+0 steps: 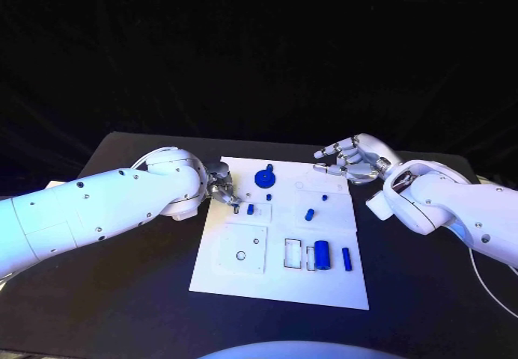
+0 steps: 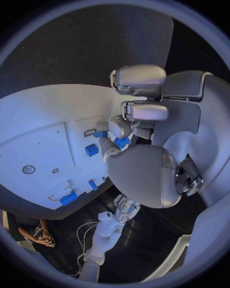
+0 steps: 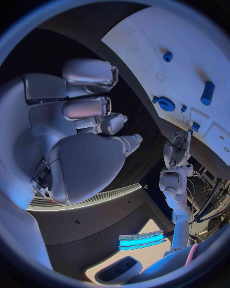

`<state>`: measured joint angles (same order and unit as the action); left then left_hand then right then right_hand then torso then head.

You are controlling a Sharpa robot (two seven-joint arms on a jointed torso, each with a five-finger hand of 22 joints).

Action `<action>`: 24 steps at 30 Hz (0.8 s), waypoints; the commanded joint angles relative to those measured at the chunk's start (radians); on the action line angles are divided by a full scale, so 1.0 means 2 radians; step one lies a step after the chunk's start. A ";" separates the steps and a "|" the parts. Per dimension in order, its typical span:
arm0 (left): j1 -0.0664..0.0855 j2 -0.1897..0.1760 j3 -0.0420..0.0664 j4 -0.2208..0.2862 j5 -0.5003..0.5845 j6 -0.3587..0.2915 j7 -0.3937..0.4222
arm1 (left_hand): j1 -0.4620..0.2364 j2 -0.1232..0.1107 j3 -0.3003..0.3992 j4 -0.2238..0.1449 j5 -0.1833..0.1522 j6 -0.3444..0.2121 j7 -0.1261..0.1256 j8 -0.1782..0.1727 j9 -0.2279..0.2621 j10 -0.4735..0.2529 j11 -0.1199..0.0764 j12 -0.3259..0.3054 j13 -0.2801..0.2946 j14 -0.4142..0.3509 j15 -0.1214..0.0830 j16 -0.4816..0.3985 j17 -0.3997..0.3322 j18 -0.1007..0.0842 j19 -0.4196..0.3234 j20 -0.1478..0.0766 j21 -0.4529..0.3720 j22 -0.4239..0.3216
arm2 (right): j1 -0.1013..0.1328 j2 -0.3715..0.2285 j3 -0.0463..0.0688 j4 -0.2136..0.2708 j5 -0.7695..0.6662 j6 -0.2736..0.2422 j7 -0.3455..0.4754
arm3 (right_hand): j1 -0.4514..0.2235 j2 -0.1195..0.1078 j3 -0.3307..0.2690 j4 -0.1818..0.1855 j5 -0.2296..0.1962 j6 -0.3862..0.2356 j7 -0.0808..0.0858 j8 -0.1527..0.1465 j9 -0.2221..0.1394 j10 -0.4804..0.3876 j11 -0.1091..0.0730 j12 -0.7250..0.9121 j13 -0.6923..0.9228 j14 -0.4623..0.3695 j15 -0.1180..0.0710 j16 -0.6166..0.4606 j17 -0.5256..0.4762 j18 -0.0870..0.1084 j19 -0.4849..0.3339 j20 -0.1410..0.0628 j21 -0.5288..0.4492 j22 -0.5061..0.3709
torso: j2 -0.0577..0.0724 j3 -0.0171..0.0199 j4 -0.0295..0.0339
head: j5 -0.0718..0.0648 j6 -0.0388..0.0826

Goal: Assemble the parts on the task board

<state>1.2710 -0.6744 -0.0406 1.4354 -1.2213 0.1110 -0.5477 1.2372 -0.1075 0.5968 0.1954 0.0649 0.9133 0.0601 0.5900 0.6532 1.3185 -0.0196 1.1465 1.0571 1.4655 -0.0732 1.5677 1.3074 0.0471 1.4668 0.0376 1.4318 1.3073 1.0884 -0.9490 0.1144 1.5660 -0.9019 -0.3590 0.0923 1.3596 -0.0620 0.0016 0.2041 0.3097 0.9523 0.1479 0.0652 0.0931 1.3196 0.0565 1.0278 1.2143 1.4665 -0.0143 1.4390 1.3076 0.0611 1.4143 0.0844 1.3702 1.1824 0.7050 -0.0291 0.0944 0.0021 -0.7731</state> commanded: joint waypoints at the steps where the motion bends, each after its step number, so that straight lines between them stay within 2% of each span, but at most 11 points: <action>1: -0.001 0.002 0.000 0.001 -0.022 0.025 -0.003 | 0.000 0.002 0.064 -0.061 0.001 0.000 -0.003 0.002 0.001 0.002 0.000 0.002 0.000 0.053 0.000 0.002 0.132 0.000 0.004 0.000 0.002 0.040 | -0.001 0.000 0.000 0.001 -0.002 0.008 0.001 | 0.000 0.006 -0.001 -0.001 0.002 0.002 0.000 0.002 0.001 -0.003 0.001 0.000 0.000 0.030 -0.002 -0.002 0.042 0.008 -0.004 0.000 -0.003 0.000 | 0.000 -0.0001 0.0005 | 0.000 -0.001; 10: -0.003 0.007 0.000 -0.001 -0.031 0.052 -0.013 | -0.001 0.002 0.065 -0.061 0.001 0.000 -0.003 0.002 0.001 0.002 0.000 0.001 -0.001 0.053 0.000 0.002 0.132 0.000 0.003 0.000 0.001 0.039 | -0.001 0.000 0.000 0.002 -0.002 0.008 0.002 | 0.000 0.007 -0.001 -0.001 0.003 0.002 0.000 0.002 0.001 -0.003 0.001 0.000 0.000 0.030 -0.002 -0.003 0.042 0.008 -0.004 0.000 -0.003 0.000 | 0.000 0.0004 -0.0003 | 0.002 -0.002; 13: -0.003 0.008 0.000 -0.003 -0.032 0.056 -0.013 | -0.001 0.002 0.065 -0.061 0.001 0.000 -0.003 0.002 0.001 0.002 0.000 0.001 -0.001 0.053 0.000 0.002 0.132 0.000 0.003 0.000 0.001 0.039 | -0.001 -0.001 0.000 0.002 -0.002 0.008 0.002 | 0.000 0.007 -0.001 -0.001 0.003 0.002 0.000 0.002 0.001 -0.003 0.001 0.000 0.000 0.030 -0.002 -0.003 0.042 0.008 -0.004 0.000 -0.003 0.000 | 0.000 0.0003 -0.0001 | 0.000 -0.002; 24: -0.005 0.010 0.000 -0.004 -0.032 0.061 -0.014 | -0.002 0.001 0.065 -0.061 0.000 0.000 -0.003 0.002 0.001 0.002 0.000 0.001 -0.001 0.053 0.000 0.002 0.132 0.000 0.003 0.000 0.001 0.038 | -0.001 -0.001 0.000 0.003 -0.001 0.010 0.003 | 0.000 0.007 -0.001 -0.001 0.003 0.002 0.000 0.002 0.001 -0.003 0.001 0.000 0.000 0.030 -0.002 -0.003 0.042 0.008 -0.004 0.000 -0.003 0.000 | 0.000 0.0001 0.0000 | 0.000 -0.004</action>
<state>1.2650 -0.6543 -0.0384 1.4271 -1.2746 0.1972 -0.5648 1.2326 -0.1120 0.6079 0.1875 0.0600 0.9147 0.0591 0.5902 0.6536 1.3184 -0.0195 1.1465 1.0559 1.4654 -0.0731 1.5677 1.3073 0.0471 1.4668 0.0376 1.4318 1.3073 1.0875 -0.9509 0.1145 1.5693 -0.9018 -0.3545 0.0928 1.3596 -0.0620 0.0016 0.2041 0.3097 0.9523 0.1479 0.0652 0.0930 1.3196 0.0565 1.0278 1.2143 1.4665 -0.0143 1.4390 1.3074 0.0610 1.4143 0.0844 1.3702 1.1823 0.7045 -0.0290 0.0941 0.0028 -0.7804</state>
